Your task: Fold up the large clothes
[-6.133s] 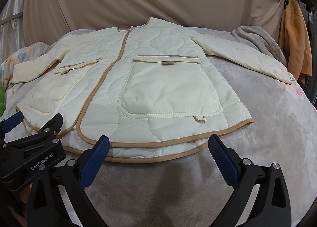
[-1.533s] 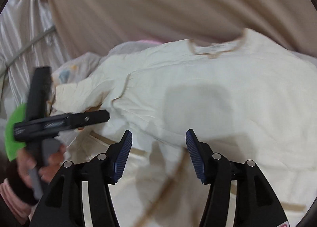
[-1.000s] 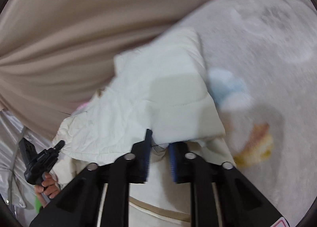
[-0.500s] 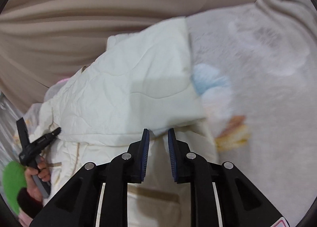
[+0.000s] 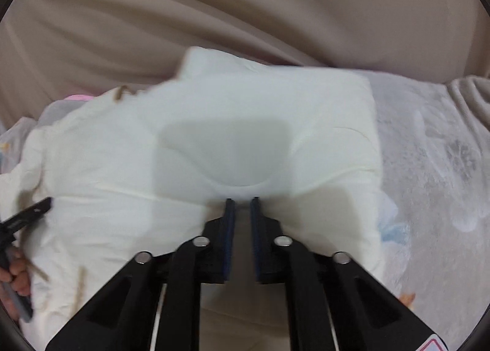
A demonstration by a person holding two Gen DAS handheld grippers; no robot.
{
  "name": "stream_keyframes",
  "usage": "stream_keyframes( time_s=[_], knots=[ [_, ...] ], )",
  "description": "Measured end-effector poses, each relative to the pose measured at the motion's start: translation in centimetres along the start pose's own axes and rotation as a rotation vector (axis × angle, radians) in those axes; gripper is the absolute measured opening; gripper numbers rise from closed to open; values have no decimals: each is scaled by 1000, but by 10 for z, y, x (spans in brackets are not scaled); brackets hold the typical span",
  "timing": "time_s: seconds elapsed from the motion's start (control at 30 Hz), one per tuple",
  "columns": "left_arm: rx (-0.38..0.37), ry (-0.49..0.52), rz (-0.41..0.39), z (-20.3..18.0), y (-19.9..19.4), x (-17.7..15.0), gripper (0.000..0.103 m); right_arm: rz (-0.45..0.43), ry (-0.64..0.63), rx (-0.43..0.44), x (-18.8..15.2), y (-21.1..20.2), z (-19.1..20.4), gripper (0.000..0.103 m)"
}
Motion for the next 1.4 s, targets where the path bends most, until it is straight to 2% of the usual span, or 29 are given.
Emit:
stream_keyframes(
  time_s=[0.07, 0.17, 0.27, 0.37, 0.43, 0.5, 0.57, 0.67, 0.73, 0.8, 0.83, 0.9, 0.93, 1.0, 1.07, 1.13, 1.2, 1.3, 1.4],
  knots=[
    [-13, -3, -2, 0, 0, 0, 17, -11, 113, 29, 2, -5, -25, 0],
    [-16, -15, -13, 2, -4, 0, 17, -46, 120, -88, 5, -29, -40, 0],
    [-1, -41, -50, 8, -26, -1, 24, -70, 99, -21, -1, -56, -36, 2],
    [82, -31, -128, 11, -58, 11, 25, -107, 48, -8, -4, -82, -29, 2],
    [101, -30, -177, 6, -79, 21, 25, -107, 38, 35, -4, -88, -18, 2],
    [90, -24, -211, -9, -89, 33, 35, -89, 37, 97, -4, -85, 0, 5],
    [87, 24, -195, -29, -81, 38, 42, -75, 10, 131, 0, -74, 27, 6],
    [104, 112, -101, -58, -38, 31, 43, -15, -78, 175, -6, -47, 72, 8],
    [138, 141, -30, -61, -5, 20, 43, 36, -118, 163, -18, -25, 84, 8],
    [170, 155, -6, -53, 13, 10, 44, 37, -144, 99, -27, -14, 71, 0],
    [149, 141, -15, -47, 12, 9, 44, 29, -131, 83, -29, -13, 56, 0],
    [133, 114, -14, -38, 6, 8, 44, 12, -52, 21, -30, -19, 13, 0],
    [151, 123, -19, -31, 2, 8, 44, 6, -5, -3, -31, -22, -9, 0],
    [198, 150, -28, -21, -2, 5, 42, 23, 70, 7, -34, -27, -41, 0],
    [176, 131, -24, -15, -8, 2, 42, 29, 81, 10, -37, -37, -46, 0],
    [164, 94, -41, -6, -17, 4, 43, -4, 57, -10, -37, -55, -37, 0],
    [189, 70, -71, 0, -24, 2, 45, -23, 30, -1, -38, -62, -31, 1],
    [200, 53, -26, 9, -15, -2, 46, 72, -6, -83, -51, -32, -36, 0],
    [182, 39, -14, 14, -15, -3, 46, 45, 36, -59, -46, -44, -34, 0]
  ],
)
Point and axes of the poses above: each gripper's, at about its wrist camera, not at the fingertips, and y roughly the way its jaws point, z to its left, x to its top, the point moved 7 cm from there along y, roughly the way its jaws point, and after that the axes turned 4 degrees about z, right-handed, at the moved point
